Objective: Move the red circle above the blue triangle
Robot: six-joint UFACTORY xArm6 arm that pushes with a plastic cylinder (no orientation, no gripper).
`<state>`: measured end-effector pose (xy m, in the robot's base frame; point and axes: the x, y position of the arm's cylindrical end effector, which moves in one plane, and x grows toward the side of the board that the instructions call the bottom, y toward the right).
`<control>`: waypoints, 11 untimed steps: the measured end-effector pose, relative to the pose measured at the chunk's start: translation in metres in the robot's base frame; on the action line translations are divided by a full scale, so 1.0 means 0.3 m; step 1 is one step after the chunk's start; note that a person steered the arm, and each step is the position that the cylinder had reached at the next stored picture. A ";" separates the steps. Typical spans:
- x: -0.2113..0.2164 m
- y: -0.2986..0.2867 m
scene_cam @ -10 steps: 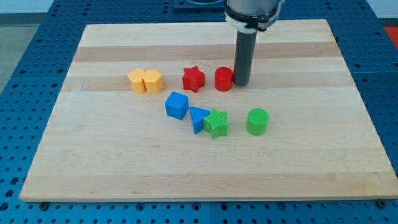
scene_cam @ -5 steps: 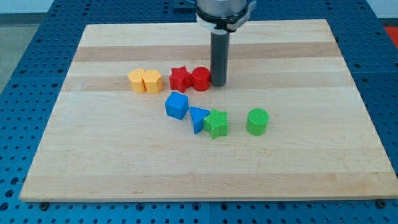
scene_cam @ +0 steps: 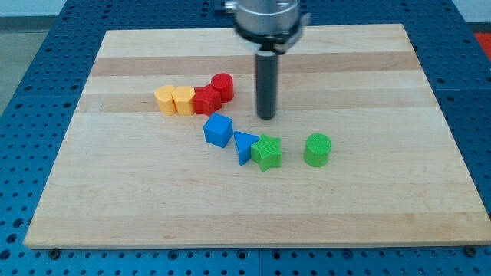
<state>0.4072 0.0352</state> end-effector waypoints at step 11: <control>-0.270 -0.440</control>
